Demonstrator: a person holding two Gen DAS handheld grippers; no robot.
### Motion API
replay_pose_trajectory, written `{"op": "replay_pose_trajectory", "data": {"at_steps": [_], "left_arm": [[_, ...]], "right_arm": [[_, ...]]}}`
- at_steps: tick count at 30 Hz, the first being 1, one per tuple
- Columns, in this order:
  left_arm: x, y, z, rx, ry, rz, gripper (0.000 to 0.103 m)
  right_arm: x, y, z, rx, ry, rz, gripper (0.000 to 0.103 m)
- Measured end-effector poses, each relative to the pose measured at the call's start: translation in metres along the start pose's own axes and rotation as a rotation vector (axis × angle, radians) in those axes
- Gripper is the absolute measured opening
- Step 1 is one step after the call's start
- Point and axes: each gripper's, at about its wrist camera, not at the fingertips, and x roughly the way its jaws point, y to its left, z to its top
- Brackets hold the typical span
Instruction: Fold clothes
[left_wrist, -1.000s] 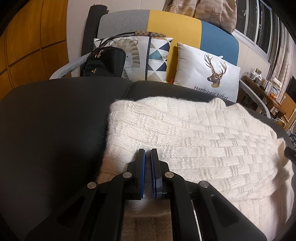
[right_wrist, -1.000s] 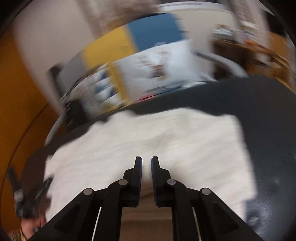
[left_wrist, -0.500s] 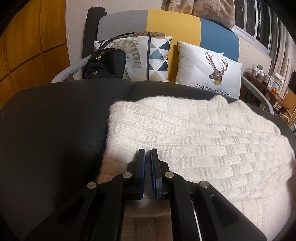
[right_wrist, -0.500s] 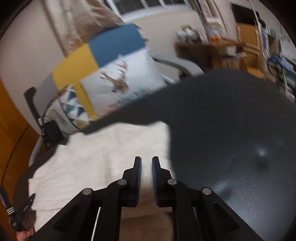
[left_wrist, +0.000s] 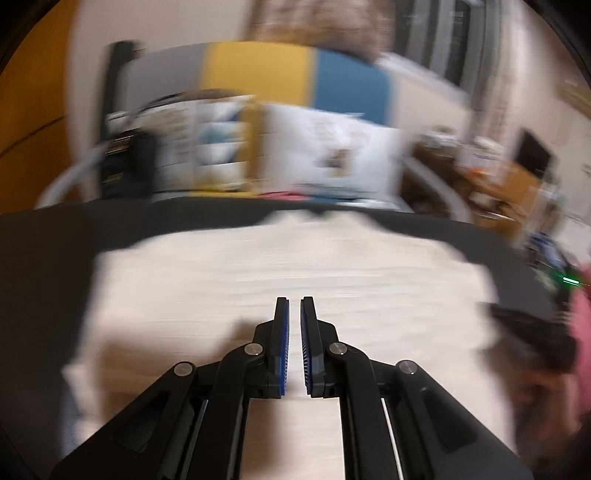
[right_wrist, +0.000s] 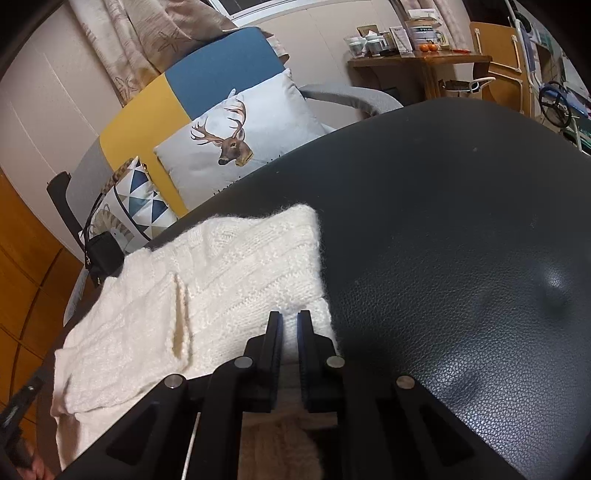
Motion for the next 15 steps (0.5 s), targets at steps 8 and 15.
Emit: {"op": "replay_pose_trajectory", "data": {"at_steps": [8, 15], "left_arm": [[0.068, -0.116, -0.009, 0.053, 0.226, -0.317, 0.006], [0.091, -0.076, -0.021, -0.097, 0.317, -0.348, 0.003]], "right_arm": [[-0.001, 0.017, -0.006, -0.076, -0.012, -0.089, 0.006], [-0.002, 0.012, -0.008, -0.052, -0.013, -0.061, 0.006]]}}
